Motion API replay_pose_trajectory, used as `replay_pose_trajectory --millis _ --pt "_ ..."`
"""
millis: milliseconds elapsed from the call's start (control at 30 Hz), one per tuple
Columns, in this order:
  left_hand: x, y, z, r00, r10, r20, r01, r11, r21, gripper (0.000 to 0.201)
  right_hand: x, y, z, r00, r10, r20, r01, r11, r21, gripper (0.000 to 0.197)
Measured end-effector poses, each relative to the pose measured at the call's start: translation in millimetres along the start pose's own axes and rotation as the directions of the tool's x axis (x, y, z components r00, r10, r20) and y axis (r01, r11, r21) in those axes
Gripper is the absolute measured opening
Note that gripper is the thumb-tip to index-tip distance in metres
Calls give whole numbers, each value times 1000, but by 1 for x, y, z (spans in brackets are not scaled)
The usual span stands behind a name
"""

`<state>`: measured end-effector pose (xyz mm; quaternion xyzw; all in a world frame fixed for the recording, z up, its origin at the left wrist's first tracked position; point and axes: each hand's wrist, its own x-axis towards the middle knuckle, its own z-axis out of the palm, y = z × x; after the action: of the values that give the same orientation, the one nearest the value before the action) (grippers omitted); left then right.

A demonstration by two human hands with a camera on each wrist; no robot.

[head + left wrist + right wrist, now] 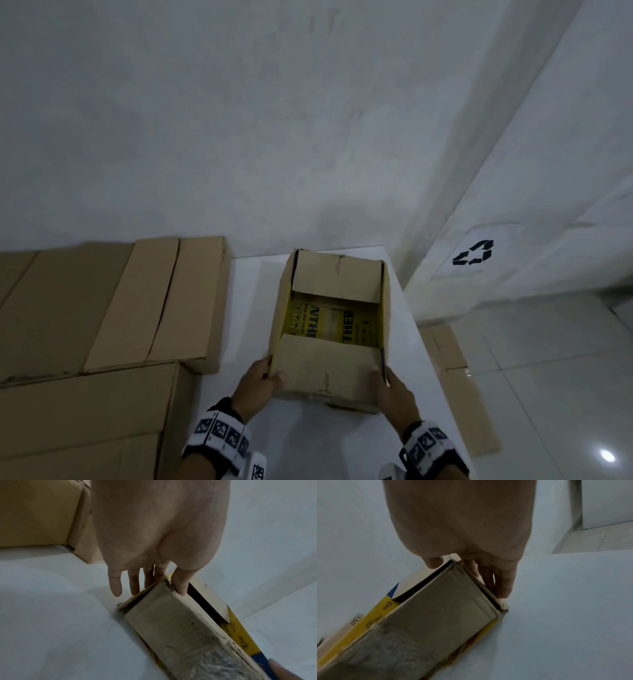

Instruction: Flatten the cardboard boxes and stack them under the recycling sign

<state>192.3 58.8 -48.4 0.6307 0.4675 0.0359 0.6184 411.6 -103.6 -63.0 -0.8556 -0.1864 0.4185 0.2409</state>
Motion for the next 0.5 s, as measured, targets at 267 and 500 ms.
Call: replay_pose_trajectory --millis 267,500 --pt "35 -58 -31 997 -61 41 50 970 236 44 -9 7 -8 996 -48 80 74 929 -362 39" --pt "21 -51 -32 1000 -7 13 -1 826 563 54 -21 2 -19 937 68 342 124 851 -510 54"
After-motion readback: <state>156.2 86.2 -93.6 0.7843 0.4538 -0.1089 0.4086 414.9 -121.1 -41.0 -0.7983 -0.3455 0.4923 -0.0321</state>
